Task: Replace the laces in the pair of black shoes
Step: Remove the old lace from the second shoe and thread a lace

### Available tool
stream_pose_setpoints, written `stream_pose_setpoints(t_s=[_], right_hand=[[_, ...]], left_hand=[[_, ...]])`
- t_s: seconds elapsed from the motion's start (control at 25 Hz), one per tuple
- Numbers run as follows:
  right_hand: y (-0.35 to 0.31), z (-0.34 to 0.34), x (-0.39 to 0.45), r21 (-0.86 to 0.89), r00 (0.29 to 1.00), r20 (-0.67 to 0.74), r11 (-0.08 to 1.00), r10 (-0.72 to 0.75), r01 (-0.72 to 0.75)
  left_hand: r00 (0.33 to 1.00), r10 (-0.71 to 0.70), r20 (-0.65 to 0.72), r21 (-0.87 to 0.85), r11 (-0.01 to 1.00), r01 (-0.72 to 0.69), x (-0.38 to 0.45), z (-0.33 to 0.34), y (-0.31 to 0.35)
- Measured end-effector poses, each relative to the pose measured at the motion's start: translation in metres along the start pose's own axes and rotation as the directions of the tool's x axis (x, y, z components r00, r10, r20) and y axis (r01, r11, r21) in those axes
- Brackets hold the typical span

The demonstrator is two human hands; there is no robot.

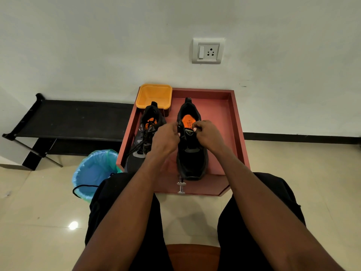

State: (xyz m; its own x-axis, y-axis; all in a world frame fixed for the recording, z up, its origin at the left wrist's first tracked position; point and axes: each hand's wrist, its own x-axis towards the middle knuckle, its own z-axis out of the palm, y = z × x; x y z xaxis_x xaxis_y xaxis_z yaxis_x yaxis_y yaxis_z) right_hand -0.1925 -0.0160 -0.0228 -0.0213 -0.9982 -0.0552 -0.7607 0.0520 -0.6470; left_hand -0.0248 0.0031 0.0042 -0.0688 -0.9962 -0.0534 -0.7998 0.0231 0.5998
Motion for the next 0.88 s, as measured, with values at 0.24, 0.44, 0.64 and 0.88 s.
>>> stream_pose_setpoints(t_s=[0.24,0.44,0.64,0.88], right_hand=[[0.001,-0.003,-0.002,-0.034,1.0,0.019,0.999,-0.011,0.012],[-0.002,-0.006,-0.003,-0.034,0.997,0.071,0.999,0.009,-0.007],[-0.016,-0.022,-0.016,0.124,0.996,-0.017,0.988,0.092,-0.09],[-0.019,-0.042,-0.036,0.205,0.918,0.204,0.902,0.342,-0.381]], left_hand=[[0.978,-0.128,-0.163,0.025,0.991,0.133,-0.005,-0.01,0.004],[0.955,-0.262,-0.14,0.108,0.955,0.278,-0.018,-0.019,0.001],[0.977,-0.129,-0.171,0.056,0.989,0.14,-0.016,-0.019,0.003],[0.884,-0.3,0.359,0.269,0.94,0.21,-0.021,-0.011,0.0]])
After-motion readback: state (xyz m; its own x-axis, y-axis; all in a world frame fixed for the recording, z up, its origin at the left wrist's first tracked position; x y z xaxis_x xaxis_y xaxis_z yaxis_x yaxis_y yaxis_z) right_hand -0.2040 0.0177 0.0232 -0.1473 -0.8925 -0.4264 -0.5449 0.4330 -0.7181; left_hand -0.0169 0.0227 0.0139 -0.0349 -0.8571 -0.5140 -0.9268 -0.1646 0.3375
